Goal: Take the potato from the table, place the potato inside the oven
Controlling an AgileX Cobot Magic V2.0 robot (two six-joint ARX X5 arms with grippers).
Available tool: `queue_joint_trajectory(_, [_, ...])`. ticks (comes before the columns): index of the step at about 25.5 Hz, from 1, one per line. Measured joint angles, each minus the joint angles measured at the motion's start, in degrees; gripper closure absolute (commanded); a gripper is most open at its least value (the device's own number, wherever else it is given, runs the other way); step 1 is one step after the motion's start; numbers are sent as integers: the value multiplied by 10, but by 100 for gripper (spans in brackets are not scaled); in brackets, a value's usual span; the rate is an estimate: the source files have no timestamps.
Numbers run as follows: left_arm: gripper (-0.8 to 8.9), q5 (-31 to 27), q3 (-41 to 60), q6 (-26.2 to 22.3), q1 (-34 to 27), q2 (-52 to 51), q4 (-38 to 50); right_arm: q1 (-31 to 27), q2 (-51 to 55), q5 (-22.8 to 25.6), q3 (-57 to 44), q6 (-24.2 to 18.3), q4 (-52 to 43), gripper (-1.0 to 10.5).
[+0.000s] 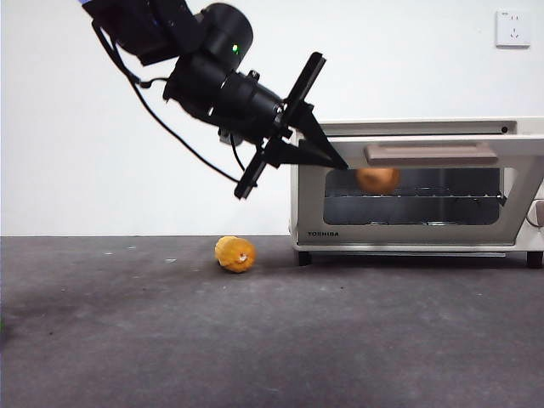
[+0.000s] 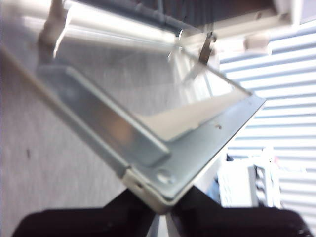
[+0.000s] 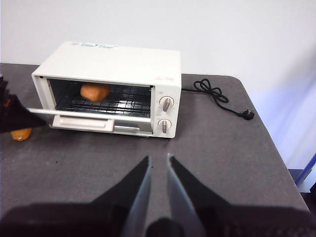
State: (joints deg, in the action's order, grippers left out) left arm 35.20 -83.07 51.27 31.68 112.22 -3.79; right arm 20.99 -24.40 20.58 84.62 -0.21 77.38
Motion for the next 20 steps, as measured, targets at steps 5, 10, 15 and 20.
queue_joint_trajectory(5, [822, -30, -48, 0, -3, 0, -1, 0, 0, 0, 0, 0, 0, 884])
queue_joint_trajectory(10, [822, -72, -84, 0, -8, 0, -1, 0, 0, 0, 0, 0, 0, 884])
queue_joint_trajectory(15, [822, -80, -91, 0, -14, 0, -2, 0, 0, 0, 0, 0, 0, 884])
queue_joint_trajectory(20, [822, -81, -91, -13, -16, 0, -9, 0, 0, 0, 0, 0, -2, 883])
